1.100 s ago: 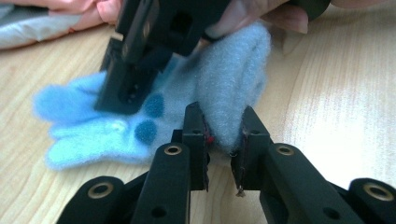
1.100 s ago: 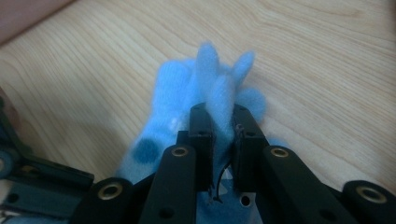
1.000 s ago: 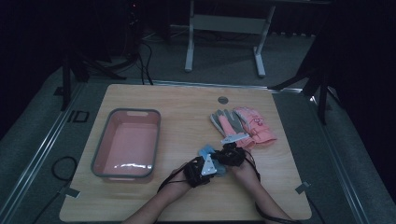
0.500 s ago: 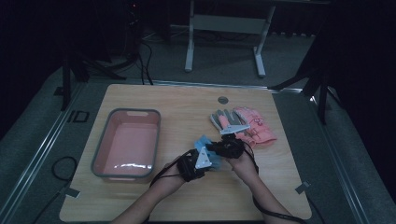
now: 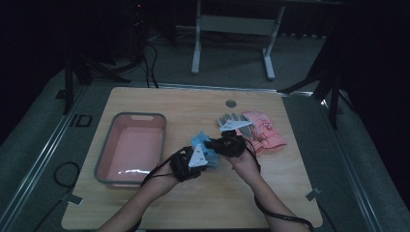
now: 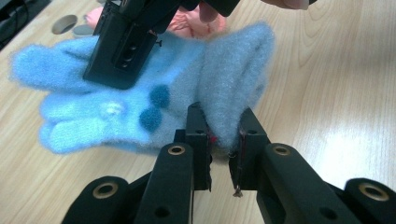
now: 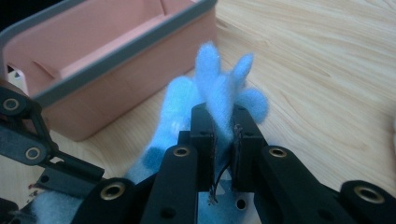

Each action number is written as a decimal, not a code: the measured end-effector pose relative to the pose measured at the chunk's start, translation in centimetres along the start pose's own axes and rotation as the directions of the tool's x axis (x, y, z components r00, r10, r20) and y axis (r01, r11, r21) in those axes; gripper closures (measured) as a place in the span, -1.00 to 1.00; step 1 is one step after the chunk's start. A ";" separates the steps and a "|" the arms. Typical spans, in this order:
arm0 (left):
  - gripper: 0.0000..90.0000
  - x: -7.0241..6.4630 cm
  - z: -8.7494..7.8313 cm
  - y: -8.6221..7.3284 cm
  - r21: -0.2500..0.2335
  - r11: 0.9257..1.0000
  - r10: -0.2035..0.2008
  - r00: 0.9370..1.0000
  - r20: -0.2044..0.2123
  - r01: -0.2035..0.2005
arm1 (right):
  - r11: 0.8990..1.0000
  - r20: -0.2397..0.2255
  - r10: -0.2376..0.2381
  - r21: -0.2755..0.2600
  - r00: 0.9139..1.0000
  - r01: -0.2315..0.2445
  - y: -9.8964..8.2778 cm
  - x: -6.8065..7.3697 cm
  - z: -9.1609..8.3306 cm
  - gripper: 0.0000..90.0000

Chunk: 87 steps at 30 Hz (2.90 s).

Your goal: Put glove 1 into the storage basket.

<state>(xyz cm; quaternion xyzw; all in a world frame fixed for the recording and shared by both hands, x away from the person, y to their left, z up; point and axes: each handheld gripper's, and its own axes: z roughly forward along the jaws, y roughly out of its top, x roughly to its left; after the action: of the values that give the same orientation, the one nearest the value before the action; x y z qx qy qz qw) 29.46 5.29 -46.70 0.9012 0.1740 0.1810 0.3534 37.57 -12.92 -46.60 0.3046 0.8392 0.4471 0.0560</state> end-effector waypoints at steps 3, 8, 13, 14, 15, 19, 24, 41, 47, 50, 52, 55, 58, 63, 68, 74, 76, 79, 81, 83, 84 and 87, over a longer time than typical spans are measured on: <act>0.78 0.4 -0.7 -0.3 0.001 1.000 -0.006 1.000 -0.009 0.006 | 1.000 -0.014 0.001 -0.009 1.000 -0.001 0.7 0.3 0.4 0.82; 0.78 1.3 -2.3 -0.9 0.008 1.000 -0.019 0.999 -0.038 0.019 | 1.000 -0.024 -0.015 -0.013 1.000 0.015 2.2 1.2 1.4 0.82; 0.78 2.1 -4.2 -1.6 0.018 0.999 -0.029 0.997 -0.071 0.031 | 1.000 -0.057 -0.022 -0.014 0.998 0.021 3.9 2.1 2.7 0.82; 0.78 2.2 -4.5 -1.8 0.017 0.999 -0.033 0.996 -0.077 0.034 | 1.000 -0.056 -0.027 -0.014 0.998 0.026 4.2 2.3 3.0 0.82; 0.78 2.4 -5.0 -2.0 0.022 0.999 -0.032 0.996 -0.083 0.034 | 0.999 -0.060 -0.032 -0.013 0.998 0.031 4.6 2.5 3.3 0.82; 0.78 3.0 -6.5 -2.7 0.030 0.999 -0.035 0.993 -0.115 0.039 | 0.999 -0.072 -0.053 -0.012 0.996 0.052 5.9 3.7 4.5 0.82; 0.78 3.7 -8.2 -4.0 0.032 0.997 -0.063 0.987 -0.146 0.068 | 0.997 -0.093 -0.073 -0.010 0.993 0.073 7.6 5.1 6.2 0.82; 0.78 6.0 -11.1 -10.6 0.066 0.979 -0.174 0.961 -0.216 0.192 | 0.993 -0.160 -0.108 0.022 0.981 0.113 10.5 9.3 13.3 0.82; 0.77 6.9 -10.3 -12.0 0.102 0.963 -0.227 0.954 -0.196 0.250 | 0.993 -0.158 -0.097 0.057 0.983 0.107 10.0 9.5 15.5 0.82; 0.77 7.1 -9.7 -12.2 0.137 0.954 -0.240 0.953 -0.184 0.266 | 0.991 -0.150 -0.091 0.085 0.985 0.104 9.5 9.3 16.4 0.81; 0.77 7.3 -9.3 -12.3 0.160 0.945 -0.258 0.951 -0.171 0.285 | 0.989 -0.139 -0.093 0.101 0.986 0.108 9.1 9.2 16.8 0.82; 0.76 7.5 -8.9 -12.3 0.168 0.942 -0.262 0.948 -0.178 0.292 | 0.989 -0.137 -0.089 0.102 0.987 0.103 9.1 9.0 17.0 0.81; 0.76 7.5 -8.8 -12.2 0.166 0.940 -0.271 0.947 -0.170 0.299 | 0.987 -0.130 -0.086 0.122 0.988 0.102 9.1 8.8 16.9 0.81; 0.76 7.4 -8.5 -12.2 0.187 0.932 -0.278 0.945 -0.174 0.309 | 0.979 -0.110 -0.107 0.161 0.988 0.124 8.7 8.5 17.0 0.81; 0.72 7.4 -7.8 -12.0 0.241 0.923 -0.263 0.949 -0.172 0.299 | 0.975 -0.116 -0.112 0.178 0.987 0.131 8.8 9.1 17.8 0.80; 0.61 7.8 -7.4 -12.0 0.292 0.893 -0.298 0.936 -0.188 0.343 | 0.968 -0.117 -0.120 0.205 0.986 0.142 9.1 9.4 18.6 0.72; 0.40 7.9 -7.1 -12.0 0.321 0.875 -0.307 0.928 -0.211 0.363 | 0.965 -0.118 -0.126 0.215 0.985 0.149 9.2 9.5 18.9 0.50; -0.05 7.9 -7.3 -12.0 0.305 0.871 -0.314 0.914 -0.257 0.385 | 0.961 -0.125 -0.126 0.231 0.984 0.153 9.5 9.7 19.2 0.18; -0.24 7.9 -7.5 -12.1 0.274 0.873 -0.334 0.903 -0.269 0.404 | 0.963 -0.121 -0.128 0.222 0.984 0.153 9.5 9.6 19.1 0.05; -0.39 7.9 -7.9 -12.3 0.245 0.869 -0.361 0.890 -0.280 0.430 | 0.968 -0.116 -0.125 0.202 0.985 0.146 9.6 9.4 18.9 -0.03; -0.43 7.9 -8.2 -12.4 0.228 0.864 -0.380 0.878 -0.291 0.449 | 0.971 -0.118 -0.118 0.193 0.986 0.139 9.6 9.2 18.6 -0.07; -0.67 7.9 -9.0 -12.9 0.186 0.857 -0.416 0.858 -0.301 0.480 | 0.984 -0.122 -0.079 0.150 0.989 0.097 9.8 8.6 17.7 -0.26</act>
<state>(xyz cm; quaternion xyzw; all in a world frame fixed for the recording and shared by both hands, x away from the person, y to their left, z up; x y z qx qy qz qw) 29.94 22.84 -47.95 0.8427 0.4451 0.1812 0.2426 41.58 8.61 -47.90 0.2440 0.8859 0.3944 0.0032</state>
